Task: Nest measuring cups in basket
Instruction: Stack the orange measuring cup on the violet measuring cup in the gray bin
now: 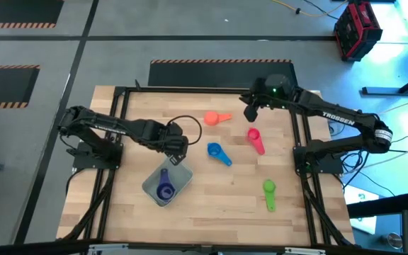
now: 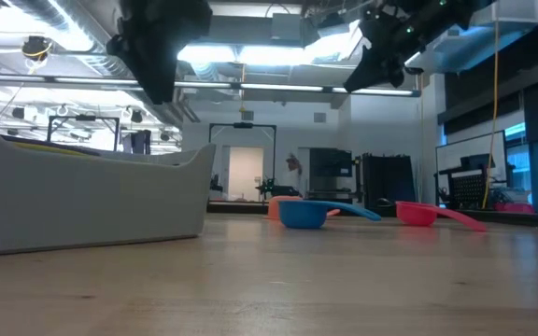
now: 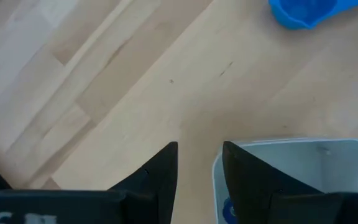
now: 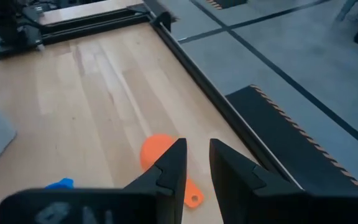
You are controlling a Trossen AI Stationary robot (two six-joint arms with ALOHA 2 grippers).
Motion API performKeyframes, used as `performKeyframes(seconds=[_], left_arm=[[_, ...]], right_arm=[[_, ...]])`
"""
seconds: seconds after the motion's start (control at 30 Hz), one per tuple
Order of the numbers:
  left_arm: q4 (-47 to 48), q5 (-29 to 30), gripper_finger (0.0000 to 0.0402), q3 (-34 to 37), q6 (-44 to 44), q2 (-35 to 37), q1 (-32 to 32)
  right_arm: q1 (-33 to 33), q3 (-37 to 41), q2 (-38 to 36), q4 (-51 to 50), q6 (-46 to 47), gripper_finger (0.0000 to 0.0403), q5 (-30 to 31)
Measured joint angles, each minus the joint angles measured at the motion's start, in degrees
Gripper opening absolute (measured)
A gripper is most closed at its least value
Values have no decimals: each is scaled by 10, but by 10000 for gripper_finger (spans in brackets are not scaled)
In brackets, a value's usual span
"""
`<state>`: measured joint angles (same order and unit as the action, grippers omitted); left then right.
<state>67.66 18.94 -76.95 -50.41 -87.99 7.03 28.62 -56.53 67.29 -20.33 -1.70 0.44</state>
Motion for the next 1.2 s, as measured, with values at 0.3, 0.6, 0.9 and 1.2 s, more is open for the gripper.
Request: performKeyframes(seconds=[0.3, 0.6, 0.9, 1.2], left_arm=[[0, 1, 119, 0, 1, 0, -11], [0, 5, 119, 0, 15, 0, -11], [-1, 15, 119, 1, 177, 2, -35], [-98, -73, 120, 19, 383, 4, -116]], right_arm=[[22, 0, 1, -10, 15, 75, -1], [59, 0, 34, -14, 46, 75, -67], [106, 0, 103, -15, 86, 75, -99], [186, 1, 182, -38, 106, 75, -249]])
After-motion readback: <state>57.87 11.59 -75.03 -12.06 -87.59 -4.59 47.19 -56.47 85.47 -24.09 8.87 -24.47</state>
